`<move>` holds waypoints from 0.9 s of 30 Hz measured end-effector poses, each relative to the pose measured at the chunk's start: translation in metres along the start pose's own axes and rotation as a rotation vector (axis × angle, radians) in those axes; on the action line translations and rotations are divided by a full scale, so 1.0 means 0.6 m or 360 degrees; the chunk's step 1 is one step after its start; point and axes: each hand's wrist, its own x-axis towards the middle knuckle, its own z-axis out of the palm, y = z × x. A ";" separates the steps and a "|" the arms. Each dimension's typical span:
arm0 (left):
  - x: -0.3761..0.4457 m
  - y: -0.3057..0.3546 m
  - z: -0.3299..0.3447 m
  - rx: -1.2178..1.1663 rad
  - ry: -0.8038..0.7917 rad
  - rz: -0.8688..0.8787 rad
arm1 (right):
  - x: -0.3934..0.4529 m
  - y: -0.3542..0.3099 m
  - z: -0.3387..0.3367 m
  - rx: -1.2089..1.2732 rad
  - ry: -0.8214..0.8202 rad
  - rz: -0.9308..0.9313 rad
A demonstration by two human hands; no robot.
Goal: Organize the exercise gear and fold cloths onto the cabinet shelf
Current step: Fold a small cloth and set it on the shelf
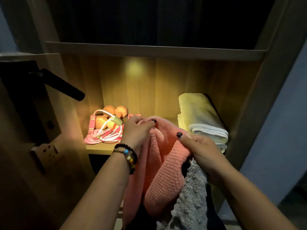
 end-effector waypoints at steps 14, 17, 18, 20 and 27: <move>-0.173 -0.115 -0.028 -0.0617 -0.0134 0.0043 | -0.067 0.064 -0.004 0.0378 0.0110 0.0160; -0.191 -0.129 -0.031 -0.0475 -0.0113 0.0029 | -0.077 0.073 0.001 0.0272 0.0218 0.0028; -0.195 -0.129 -0.031 -0.0477 -0.0131 0.0023 | -0.082 0.071 0.004 0.0268 0.0184 -0.0002; -0.196 -0.129 -0.031 -0.0495 -0.0152 0.0055 | -0.089 0.071 0.006 0.0173 0.0113 -0.0012; -0.186 -0.143 -0.029 -0.0549 -0.0170 0.0008 | -0.099 0.069 -0.001 -0.0155 -0.0071 -0.0084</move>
